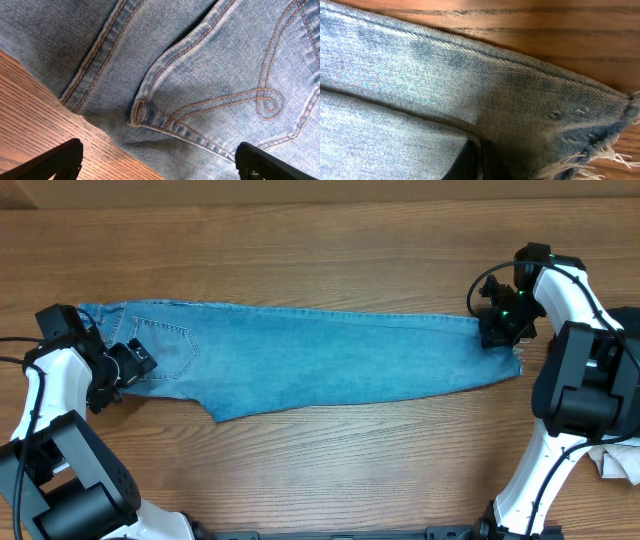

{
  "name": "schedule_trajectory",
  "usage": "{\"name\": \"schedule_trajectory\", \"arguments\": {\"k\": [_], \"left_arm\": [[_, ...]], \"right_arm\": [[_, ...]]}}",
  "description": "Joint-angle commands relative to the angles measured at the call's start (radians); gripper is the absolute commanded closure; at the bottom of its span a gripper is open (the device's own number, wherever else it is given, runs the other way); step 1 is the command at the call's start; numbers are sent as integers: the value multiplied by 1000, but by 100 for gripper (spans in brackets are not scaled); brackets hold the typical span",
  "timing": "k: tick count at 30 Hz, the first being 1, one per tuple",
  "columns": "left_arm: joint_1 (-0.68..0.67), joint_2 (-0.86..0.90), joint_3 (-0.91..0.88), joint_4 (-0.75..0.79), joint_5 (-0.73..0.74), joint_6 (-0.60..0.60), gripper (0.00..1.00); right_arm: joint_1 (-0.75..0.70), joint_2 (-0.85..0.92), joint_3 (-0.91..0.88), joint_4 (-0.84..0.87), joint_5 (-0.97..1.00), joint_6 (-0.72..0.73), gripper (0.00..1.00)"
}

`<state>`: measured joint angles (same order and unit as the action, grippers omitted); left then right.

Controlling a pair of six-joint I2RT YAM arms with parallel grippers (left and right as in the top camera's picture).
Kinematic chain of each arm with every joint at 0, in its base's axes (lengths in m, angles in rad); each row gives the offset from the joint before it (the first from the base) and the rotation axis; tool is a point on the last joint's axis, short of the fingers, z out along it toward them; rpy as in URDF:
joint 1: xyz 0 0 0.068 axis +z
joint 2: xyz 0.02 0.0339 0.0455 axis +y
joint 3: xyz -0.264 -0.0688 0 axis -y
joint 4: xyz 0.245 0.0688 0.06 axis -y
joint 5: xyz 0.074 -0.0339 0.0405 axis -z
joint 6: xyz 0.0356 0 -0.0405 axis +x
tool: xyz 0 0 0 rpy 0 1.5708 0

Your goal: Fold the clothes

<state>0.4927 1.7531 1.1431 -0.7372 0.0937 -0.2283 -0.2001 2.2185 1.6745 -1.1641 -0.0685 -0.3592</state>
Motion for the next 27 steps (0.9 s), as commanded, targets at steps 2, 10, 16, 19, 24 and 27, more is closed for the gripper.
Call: {"name": "schedule_trajectory", "arguments": {"k": [2, 10, 16, 19, 24, 27], "left_arm": [[1, 7, -2, -3, 12, 22, 0], [1, 7, -2, -1, 11, 22, 0], [0, 7, -2, 1, 11, 23, 0], [1, 7, -2, 1, 11, 23, 0], [1, 7, -2, 10, 11, 23, 0], [-2, 7, -2, 90, 92, 19, 0]], "right_arm": [[-3, -40, 62, -19, 89, 85, 96], [-3, -70, 339, -201, 77, 181, 96], [-3, -72, 502, -298, 74, 256, 96], [-3, -72, 565, -309, 74, 296, 96], [-1, -79, 742, -328, 14, 308, 96], [-1, -79, 769, -346, 14, 307, 96]]}}
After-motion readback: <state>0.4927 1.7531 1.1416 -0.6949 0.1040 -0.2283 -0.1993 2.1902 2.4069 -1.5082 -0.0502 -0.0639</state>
